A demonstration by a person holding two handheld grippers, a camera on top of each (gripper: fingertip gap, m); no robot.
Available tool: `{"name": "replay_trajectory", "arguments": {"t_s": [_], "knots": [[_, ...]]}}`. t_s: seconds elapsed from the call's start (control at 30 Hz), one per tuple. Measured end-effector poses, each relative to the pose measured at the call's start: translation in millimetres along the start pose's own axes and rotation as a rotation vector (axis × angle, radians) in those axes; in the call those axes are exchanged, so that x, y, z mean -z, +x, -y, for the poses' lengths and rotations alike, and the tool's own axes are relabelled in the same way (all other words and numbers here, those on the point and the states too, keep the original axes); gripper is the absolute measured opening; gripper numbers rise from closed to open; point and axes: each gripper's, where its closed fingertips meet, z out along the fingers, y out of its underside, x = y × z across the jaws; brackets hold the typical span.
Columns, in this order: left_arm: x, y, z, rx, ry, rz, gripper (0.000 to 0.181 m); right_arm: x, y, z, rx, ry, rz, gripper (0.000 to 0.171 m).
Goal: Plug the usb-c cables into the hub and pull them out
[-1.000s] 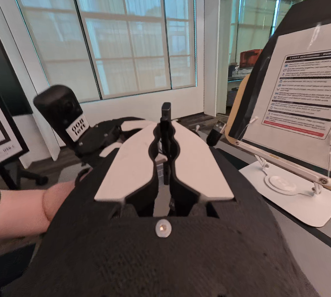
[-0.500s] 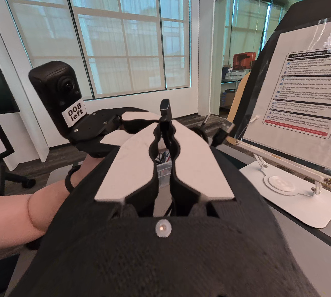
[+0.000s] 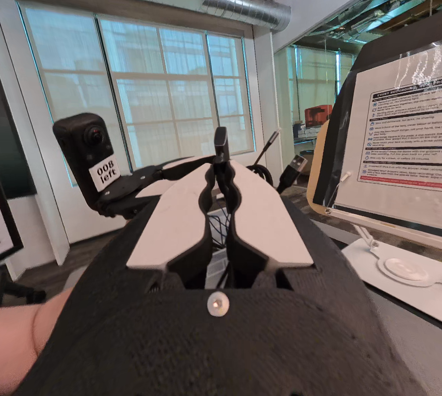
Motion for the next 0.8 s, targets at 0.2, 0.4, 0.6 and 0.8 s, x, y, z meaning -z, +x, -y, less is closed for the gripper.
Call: {"name": "replay_trajectory", "arguments": {"t_s": [0.2,0.4,0.6,0.8], "knots": [[1.7,5.6,6.7,0.084,0.011,-0.067,0.023,1.2,-9.3,6.9,0.076,0.068,-0.033,0.009],[5.2,11.4,6.6,-0.098,-0.043,-0.045,0.022,0.5,-15.5,8.3,0.116,-0.015,0.007,0.009],[5.8,11.2,4.7,-0.195,-0.063,-0.010,0.022,-2.0,-17.4,3.2,0.085,-0.105,0.057,0.009],[4.4,9.7,2.0,-0.201,-0.072,0.008,0.021,-4.2,-15.3,2.3,0.070,-0.071,0.045,0.010]]}}
